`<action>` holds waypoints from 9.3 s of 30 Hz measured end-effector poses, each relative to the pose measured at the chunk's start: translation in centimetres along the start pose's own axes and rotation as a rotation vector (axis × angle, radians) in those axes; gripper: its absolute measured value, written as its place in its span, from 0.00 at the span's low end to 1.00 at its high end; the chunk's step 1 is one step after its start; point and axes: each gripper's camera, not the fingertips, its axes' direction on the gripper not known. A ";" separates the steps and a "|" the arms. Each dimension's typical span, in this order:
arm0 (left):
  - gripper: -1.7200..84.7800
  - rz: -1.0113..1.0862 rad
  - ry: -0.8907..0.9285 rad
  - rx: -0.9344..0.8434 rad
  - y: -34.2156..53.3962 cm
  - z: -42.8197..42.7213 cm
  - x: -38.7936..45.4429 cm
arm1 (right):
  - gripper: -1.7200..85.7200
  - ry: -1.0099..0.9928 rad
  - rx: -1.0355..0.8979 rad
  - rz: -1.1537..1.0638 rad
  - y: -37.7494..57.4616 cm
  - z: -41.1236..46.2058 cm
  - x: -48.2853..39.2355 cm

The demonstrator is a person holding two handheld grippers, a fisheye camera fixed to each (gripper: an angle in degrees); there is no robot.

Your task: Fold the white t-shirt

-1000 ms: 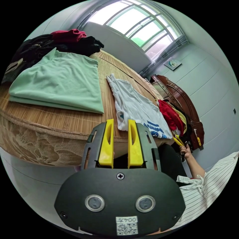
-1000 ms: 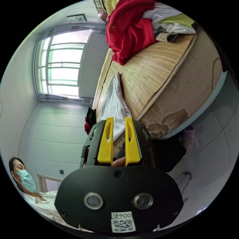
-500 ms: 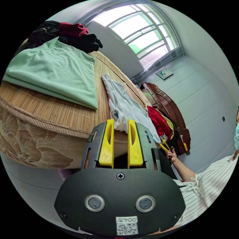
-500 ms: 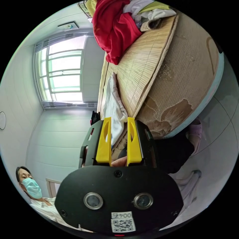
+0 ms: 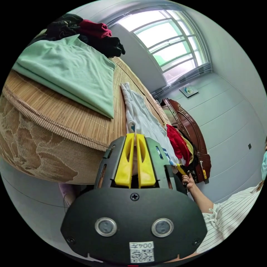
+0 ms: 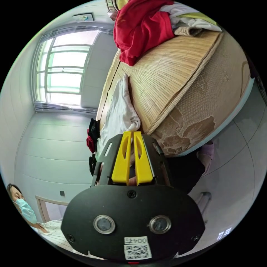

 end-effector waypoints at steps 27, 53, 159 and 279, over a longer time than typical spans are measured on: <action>0.03 0.484 -0.197 -0.119 2.3 -1.2 16.9 | 0.07 0.468 0.060 -0.474 19.2 22.0 -8.4; 0.02 0.640 -0.538 -0.257 0.8 11.5 25.6 | 0.03 0.994 -0.234 -1.163 41.4 62.6 -8.5; 0.02 0.648 -0.390 -0.377 -12.0 24.5 26.5 | 0.01 0.449 -0.391 -0.757 18.8 34.5 8.6; 0.02 0.750 -0.255 -0.338 -18.1 37.3 36.0 | 0.01 0.908 -0.225 -0.802 25.2 54.0 8.1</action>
